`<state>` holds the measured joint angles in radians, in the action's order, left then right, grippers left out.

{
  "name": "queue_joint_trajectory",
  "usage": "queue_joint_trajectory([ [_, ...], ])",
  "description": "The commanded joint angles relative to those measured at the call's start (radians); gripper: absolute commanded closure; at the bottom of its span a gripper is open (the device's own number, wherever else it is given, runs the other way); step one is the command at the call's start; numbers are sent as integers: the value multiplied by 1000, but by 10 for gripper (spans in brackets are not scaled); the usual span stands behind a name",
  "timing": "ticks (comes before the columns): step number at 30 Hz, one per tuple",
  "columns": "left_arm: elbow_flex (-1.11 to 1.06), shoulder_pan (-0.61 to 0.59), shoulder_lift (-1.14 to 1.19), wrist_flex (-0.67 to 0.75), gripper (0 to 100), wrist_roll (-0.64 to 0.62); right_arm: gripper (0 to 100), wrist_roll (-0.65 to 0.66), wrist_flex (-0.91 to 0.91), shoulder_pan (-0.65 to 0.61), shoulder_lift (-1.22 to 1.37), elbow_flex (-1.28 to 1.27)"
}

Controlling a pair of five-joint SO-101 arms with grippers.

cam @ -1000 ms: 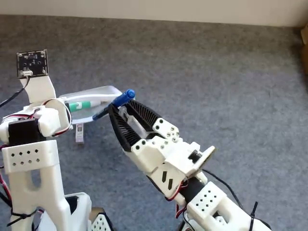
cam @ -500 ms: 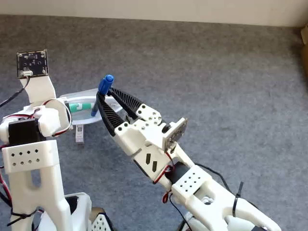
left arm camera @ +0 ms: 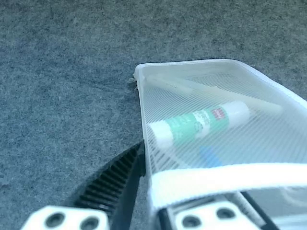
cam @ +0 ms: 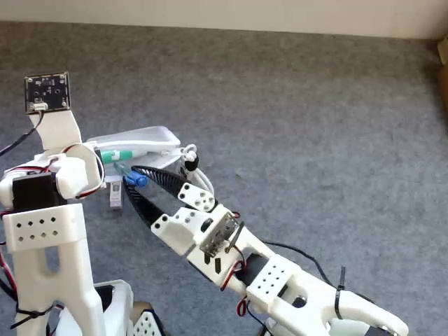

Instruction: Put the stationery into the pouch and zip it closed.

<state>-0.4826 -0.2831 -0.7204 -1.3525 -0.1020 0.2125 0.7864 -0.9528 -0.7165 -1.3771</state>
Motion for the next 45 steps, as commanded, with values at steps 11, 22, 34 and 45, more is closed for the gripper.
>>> queue_joint_trajectory([
  [11, -15, 21, -1, -2, 989, 8, 953, 14, -151, -22, -5, 15],
  [22, -15, 21, -1, -2, 989, 8, 803, 17, -151, -27, -7, 8],
  [34, -15, -30, -1, -2, 989, 8, 803, 17, -153, -25, -7, 7],
  [45, -16, -67, -1, -2, 989, 5, 803, 14, -171, -44, -182, -81],
])
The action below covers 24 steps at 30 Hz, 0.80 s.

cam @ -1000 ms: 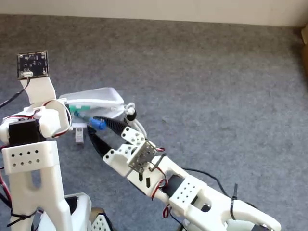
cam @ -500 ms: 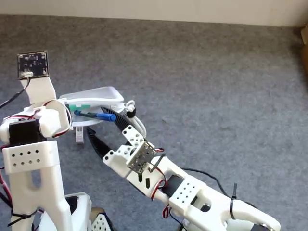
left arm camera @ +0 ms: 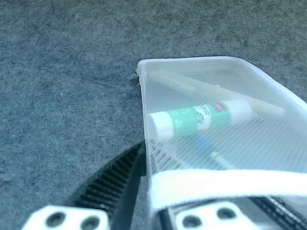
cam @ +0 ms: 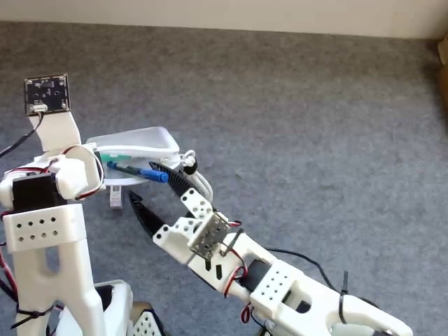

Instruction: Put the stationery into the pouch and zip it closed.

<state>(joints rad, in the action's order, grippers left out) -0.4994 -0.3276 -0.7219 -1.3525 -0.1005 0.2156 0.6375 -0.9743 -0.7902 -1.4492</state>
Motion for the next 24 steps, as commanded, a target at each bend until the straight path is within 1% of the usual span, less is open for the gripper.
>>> queue_joint_trajectory([
  [1, 1, -22, 1, -2, 989, 3, 803, 11, -70, -22, -147, -21],
  [5, 1, -22, 2, -2, 989, 3, 803, 9, -332, -35, -297, -24],
  [9, 1, -22, 2, -2, 989, 3, 803, 12, -420, -127, -441, -30],
  [11, 1, -21, 2, -2, 989, 3, 803, 14, -447, -150, -475, -31],
  [13, 1, -21, 2, -2, 989, 3, 803, 14, -458, -147, -467, -25],
  [17, 1, -21, 2, -2, 990, 3, 803, 11, -441, -67, -389, -1],
  [21, -1, -21, 2, -2, 991, 3, 803, 9, -386, 22, -288, 51],
  [24, -1, -22, 2, -2, 991, 3, 826, 9, -328, 45, -272, 53],
])
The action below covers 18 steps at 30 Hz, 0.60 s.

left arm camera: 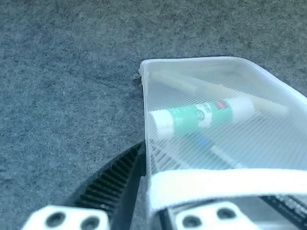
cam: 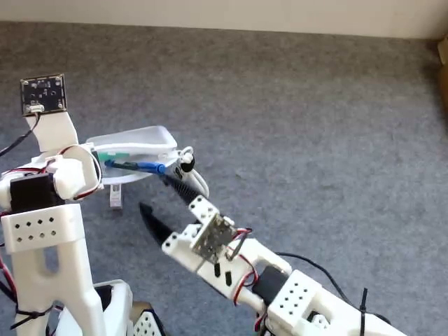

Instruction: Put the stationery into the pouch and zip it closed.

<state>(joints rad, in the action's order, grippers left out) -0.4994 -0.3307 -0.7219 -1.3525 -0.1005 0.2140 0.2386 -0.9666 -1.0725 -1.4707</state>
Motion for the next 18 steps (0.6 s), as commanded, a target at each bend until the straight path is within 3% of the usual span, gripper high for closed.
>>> queue_joint_trajectory([
  [1, -1, -19, 2, -2, 991, 3, 858, 11, 82, 38, 8, 74],
  [4, -1, -19, 2, -2, 991, 3, 998, 11, 84, 39, -39, 74],
  [18, -1, -19, 2, -2, 990, 3, 994, 11, 87, 117, -343, 30],
])
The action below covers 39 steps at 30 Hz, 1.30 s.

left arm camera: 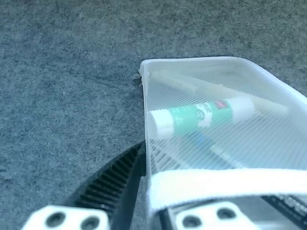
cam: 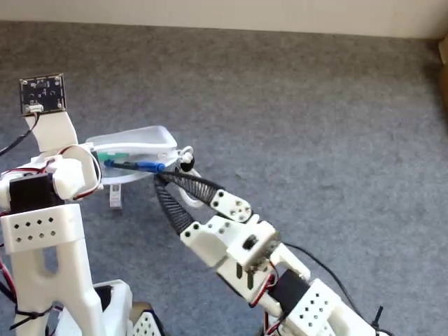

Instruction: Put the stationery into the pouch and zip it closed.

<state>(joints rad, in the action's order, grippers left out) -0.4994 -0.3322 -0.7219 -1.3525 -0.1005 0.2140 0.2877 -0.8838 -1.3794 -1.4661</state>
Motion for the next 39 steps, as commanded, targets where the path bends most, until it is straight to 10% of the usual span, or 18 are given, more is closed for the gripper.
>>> queue_joint_trajectory([
  [1, -1, -18, 2, -2, 990, 3, 994, 11, 38, 38, -36, 25],
  [24, -1, -18, 2, -2, 990, 3, 994, 18, 114, 19, 685, 228],
  [39, -58, -18, 1, 69, 989, 5, 994, 15, -191, 19, 490, 252],
])
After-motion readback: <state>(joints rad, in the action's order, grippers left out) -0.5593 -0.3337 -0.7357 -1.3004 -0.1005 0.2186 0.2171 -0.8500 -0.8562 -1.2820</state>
